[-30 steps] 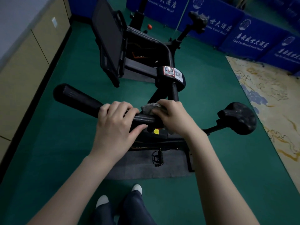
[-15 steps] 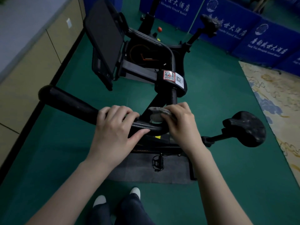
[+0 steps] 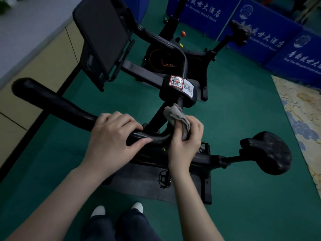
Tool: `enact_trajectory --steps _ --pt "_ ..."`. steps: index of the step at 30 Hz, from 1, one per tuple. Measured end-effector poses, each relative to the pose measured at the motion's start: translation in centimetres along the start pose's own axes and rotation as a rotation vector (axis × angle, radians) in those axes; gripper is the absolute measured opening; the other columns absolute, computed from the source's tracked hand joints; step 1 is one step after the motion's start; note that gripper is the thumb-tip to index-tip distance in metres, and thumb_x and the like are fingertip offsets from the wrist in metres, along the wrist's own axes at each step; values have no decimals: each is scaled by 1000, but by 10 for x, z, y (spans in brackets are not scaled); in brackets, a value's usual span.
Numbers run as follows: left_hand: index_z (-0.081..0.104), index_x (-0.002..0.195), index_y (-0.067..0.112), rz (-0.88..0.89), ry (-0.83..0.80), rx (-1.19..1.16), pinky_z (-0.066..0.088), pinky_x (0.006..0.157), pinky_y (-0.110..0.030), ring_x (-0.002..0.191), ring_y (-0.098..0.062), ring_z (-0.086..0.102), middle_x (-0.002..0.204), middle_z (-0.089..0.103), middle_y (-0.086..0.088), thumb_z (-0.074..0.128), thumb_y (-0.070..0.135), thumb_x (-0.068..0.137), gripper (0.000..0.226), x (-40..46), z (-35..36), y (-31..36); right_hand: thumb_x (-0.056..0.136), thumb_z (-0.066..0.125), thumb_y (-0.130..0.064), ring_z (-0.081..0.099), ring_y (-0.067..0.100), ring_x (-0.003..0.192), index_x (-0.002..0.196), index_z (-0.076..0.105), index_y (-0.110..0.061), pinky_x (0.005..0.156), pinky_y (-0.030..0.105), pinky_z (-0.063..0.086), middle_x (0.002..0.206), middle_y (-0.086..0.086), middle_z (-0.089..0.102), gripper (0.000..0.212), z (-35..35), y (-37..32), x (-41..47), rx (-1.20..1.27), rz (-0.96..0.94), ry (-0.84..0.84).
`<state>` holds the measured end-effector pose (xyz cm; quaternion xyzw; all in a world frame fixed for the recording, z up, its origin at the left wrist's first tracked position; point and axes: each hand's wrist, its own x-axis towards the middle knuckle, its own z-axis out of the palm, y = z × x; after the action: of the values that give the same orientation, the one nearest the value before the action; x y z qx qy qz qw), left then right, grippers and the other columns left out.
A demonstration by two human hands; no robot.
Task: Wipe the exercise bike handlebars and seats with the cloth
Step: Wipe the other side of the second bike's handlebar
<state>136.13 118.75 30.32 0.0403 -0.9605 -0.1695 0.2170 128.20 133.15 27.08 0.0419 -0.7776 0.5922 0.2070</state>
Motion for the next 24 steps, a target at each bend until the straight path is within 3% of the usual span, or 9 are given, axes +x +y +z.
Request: enact_trajectory --steps 2,7,9,11,14,18,24 --pt "70 87 21 -7 7 1 31 83 -27 83 -15 60 85 64 9 53 58 82 41 0 0 1 86 61 -10 54 10 98 99 66 -5 90 15 39 102 2 51 15 -1 1 0 44 57 -15" --pt "69 85 22 -20 26 7 28 82 -26 82 -14 59 85 64 10 53 59 81 40 -1 2 2 87 60 -14 56 9 99 100 65 -15 89 14 42 105 4 53 14 -8 -2 -11 152 154 -24" --pt "69 85 22 -24 25 1 27 82 -26 82 -14 58 85 64 11 53 60 81 41 -1 2 2 89 60 -14 57 10 99 97 63 -25 91 20 46 105 2 54 14 -6 -2 -1 176 198 -18" --pt "69 85 22 -26 23 -3 27 82 -26 82 -14 58 85 63 11 53 60 81 41 -1 2 2 90 60 -18 60 15 102 96 62 -29 96 36 49 107 4 58 13 -4 0 8 183 242 -22" --pt "69 86 23 -23 27 -5 28 83 -27 83 -15 59 85 63 11 52 59 81 41 -3 2 2 88 58 -27 61 21 103 98 63 -26 96 43 48 107 11 61 11 -4 2 1 194 268 -6" --pt "69 87 22 -9 28 -9 30 82 -29 84 -15 59 85 63 11 52 59 82 41 -3 3 1 85 55 -40 62 24 104 106 63 -15 97 47 47 108 14 63 34 -5 2 -17 200 292 45" --pt "69 86 22 0 17 -13 30 82 -29 83 -16 58 84 63 10 52 58 81 41 -3 2 0 89 55 -35 61 28 95 99 63 -13 92 53 48 100 15 64 25 3 -1 5 148 370 56"
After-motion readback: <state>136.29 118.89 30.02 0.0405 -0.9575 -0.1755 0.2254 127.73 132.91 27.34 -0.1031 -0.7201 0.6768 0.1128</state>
